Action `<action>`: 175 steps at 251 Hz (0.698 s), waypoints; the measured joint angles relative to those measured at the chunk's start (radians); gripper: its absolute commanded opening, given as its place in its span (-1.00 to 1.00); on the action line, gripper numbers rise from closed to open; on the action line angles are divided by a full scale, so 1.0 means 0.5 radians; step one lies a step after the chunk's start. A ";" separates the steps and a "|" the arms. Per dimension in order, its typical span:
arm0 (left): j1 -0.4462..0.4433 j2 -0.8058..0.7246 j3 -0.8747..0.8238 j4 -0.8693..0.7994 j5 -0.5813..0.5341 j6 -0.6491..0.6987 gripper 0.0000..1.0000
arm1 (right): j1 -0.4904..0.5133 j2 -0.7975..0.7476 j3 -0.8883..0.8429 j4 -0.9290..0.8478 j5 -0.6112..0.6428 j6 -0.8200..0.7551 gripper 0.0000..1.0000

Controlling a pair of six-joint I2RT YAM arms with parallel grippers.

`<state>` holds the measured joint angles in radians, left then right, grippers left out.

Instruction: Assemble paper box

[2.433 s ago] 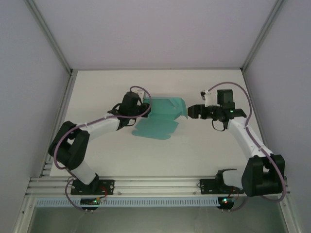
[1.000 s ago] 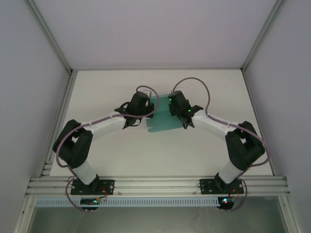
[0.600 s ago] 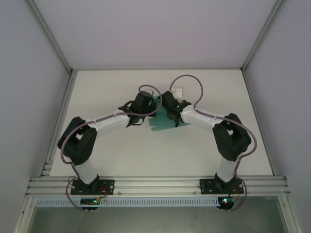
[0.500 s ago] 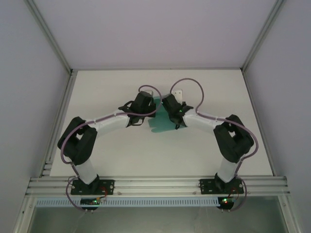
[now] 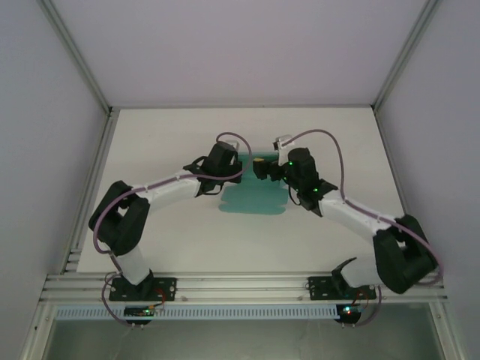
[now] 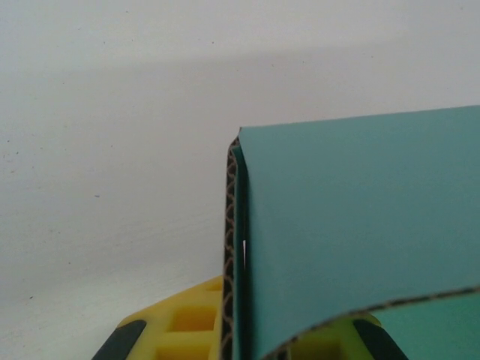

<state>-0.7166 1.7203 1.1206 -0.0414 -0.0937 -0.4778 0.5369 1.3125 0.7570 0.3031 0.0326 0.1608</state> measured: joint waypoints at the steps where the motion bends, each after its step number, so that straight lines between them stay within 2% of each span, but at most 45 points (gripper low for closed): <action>1: 0.000 0.000 0.000 0.000 0.000 0.002 -1.00 | 0.000 -0.008 -0.001 -0.001 -0.001 0.001 0.98; 59: 0.005 -0.017 0.000 -0.001 -0.008 0.049 -1.00 | -0.091 -0.466 -0.050 -0.253 0.013 -0.011 0.98; 80: 0.017 -0.034 0.000 0.001 -0.003 0.050 -1.00 | -0.239 -0.673 -0.069 -0.417 -0.045 -0.009 0.97; 108: 0.050 -0.050 -0.007 0.015 0.031 0.051 -1.00 | -0.527 -0.912 -0.117 -0.635 -0.232 0.008 0.86; 138: 0.082 -0.062 -0.024 0.039 0.063 0.066 -1.00 | -0.780 -0.875 -0.122 -0.806 -0.526 0.000 0.62; 154: 0.085 -0.062 -0.031 0.043 0.087 0.072 -1.00 | -0.829 -0.763 -0.124 -0.829 -0.683 -0.018 0.38; 175: 0.085 -0.062 -0.033 0.045 0.115 0.081 -1.00 | -0.845 -0.575 -0.130 -0.840 -0.848 -0.031 0.37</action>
<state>-0.6743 1.6894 1.1042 -0.0189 -0.0360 -0.4374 0.1143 1.0252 0.6922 -0.1169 -0.3912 0.1455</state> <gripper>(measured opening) 0.082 0.689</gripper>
